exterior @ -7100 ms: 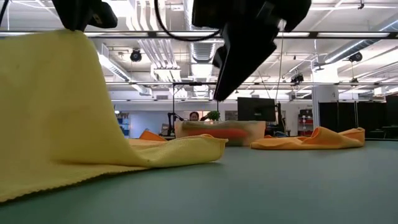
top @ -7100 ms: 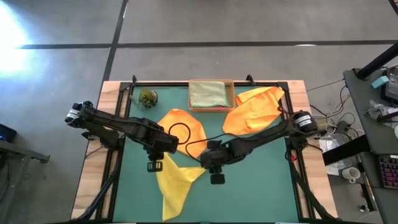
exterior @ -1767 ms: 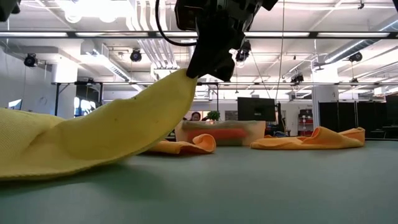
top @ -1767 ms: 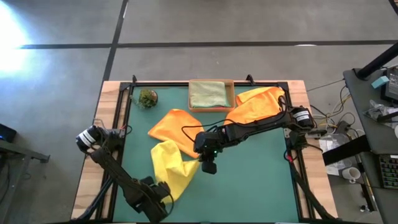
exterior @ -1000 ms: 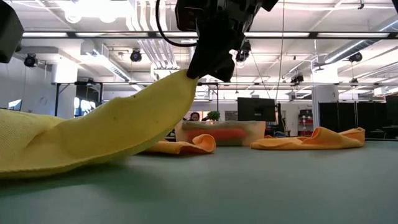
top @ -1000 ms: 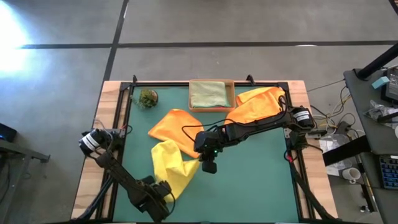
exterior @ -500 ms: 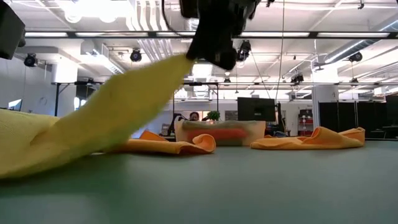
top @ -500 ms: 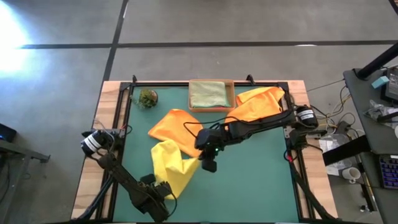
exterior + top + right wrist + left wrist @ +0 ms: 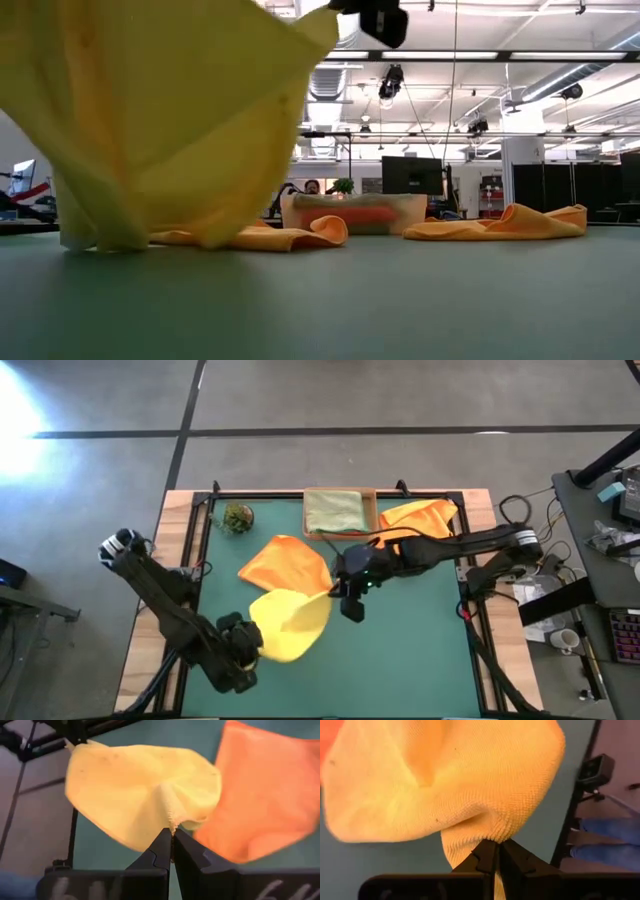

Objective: Fold microfiber towels
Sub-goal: Fold the yellow microfiber towel

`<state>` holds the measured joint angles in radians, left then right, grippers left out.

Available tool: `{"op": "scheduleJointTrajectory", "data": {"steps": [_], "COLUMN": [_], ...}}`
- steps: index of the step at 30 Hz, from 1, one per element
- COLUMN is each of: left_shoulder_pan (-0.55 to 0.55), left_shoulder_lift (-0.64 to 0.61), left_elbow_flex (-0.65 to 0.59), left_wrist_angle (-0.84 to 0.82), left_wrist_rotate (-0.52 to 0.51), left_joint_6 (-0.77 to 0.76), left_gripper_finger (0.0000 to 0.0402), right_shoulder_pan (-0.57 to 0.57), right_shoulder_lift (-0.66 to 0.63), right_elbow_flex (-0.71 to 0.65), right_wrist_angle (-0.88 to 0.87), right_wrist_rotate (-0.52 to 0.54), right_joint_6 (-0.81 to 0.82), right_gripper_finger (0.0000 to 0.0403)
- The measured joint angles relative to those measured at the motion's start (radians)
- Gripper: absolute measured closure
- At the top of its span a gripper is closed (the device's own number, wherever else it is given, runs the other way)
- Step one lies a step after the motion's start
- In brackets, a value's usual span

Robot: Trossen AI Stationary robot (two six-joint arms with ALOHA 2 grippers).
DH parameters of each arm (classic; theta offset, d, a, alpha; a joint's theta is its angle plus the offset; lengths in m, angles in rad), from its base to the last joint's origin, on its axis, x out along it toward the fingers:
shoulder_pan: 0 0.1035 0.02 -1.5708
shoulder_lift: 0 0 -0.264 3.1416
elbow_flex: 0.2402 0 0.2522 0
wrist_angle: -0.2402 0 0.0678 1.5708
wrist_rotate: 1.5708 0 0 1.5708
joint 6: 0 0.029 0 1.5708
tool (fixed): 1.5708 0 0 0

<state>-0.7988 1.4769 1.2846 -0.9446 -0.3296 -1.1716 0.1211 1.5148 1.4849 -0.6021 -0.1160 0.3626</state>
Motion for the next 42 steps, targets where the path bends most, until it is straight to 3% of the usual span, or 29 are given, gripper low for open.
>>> {"op": "scheduleJointTrajectory", "data": {"steps": [9,21,32,42], "left_shoulder_pan": [0.057,0.125,0.145,0.145], "left_shoulder_lift": [-0.121,-0.125,-0.064,-0.005], "left_elbow_flex": [0.076,0.293,0.37,0.463], "left_wrist_angle": [-0.035,-0.339,-0.338,-0.338], "left_wrist_rotate": [0.016,0.016,-0.014,-0.069], "left_joint_6": [0.205,0.351,0.491,0.689], "left_gripper_finger": [0.0402,0.0402,0.0402,0.0401], "right_shoulder_pan": [0.005,0.042,0.25,0.433], "right_shoulder_lift": [-0.124,-0.295,-0.331,-0.312], "right_elbow_flex": [0.0,0.0,0.0,0.0], "right_wrist_angle": [-0.055,-0.109,-0.339,-0.345], "right_wrist_rotate": [0.053,0.072,0.302,0.328], "right_joint_6": [0.097,0.238,0.557,0.712], "right_gripper_finger": [0.0394,0.0394,0.0394,0.0394]}}
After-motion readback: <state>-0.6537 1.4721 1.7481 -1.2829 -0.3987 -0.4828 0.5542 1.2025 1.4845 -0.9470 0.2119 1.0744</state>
